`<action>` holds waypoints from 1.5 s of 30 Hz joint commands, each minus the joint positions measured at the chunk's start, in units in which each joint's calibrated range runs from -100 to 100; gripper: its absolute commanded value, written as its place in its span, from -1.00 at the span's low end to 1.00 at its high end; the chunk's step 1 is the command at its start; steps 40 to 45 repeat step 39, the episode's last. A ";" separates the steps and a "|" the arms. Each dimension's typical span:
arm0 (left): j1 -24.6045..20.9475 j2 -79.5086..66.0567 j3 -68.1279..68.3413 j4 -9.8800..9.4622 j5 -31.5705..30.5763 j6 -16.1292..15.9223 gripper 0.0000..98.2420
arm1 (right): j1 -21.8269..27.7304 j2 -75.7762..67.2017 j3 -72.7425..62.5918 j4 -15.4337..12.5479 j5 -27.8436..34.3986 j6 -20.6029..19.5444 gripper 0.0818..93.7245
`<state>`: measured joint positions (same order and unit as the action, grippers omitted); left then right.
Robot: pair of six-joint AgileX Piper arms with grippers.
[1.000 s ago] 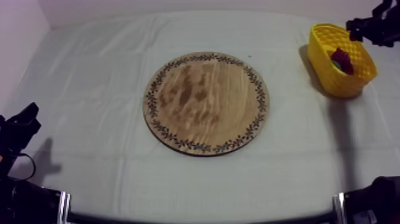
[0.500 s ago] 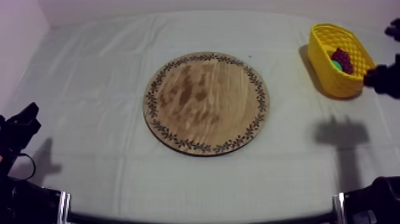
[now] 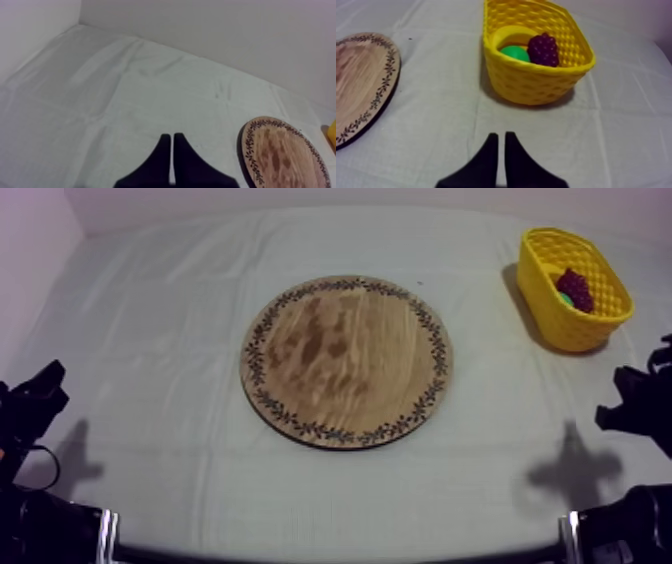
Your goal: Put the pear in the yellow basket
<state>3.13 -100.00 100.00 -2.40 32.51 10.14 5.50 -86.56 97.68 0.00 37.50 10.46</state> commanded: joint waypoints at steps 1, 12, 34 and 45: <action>0.02 0.00 0.00 -0.02 -0.01 -0.01 -1.00 | -0.18 -4.88 -0.09 -1.68 1.63 0.19 -0.99; 0.02 0.00 0.00 -0.02 -0.01 -0.01 -1.00 | -2.22 -9.02 1.48 -3.07 0.36 -2.81 -0.99; 0.02 0.00 0.00 -0.02 -0.01 -0.01 -1.00 | -2.44 -9.11 1.87 -1.78 -0.64 0.60 -0.99; 0.02 0.00 0.00 -0.02 -0.01 -0.01 -1.00 | -2.44 -9.11 1.87 -1.78 -0.64 0.61 -0.99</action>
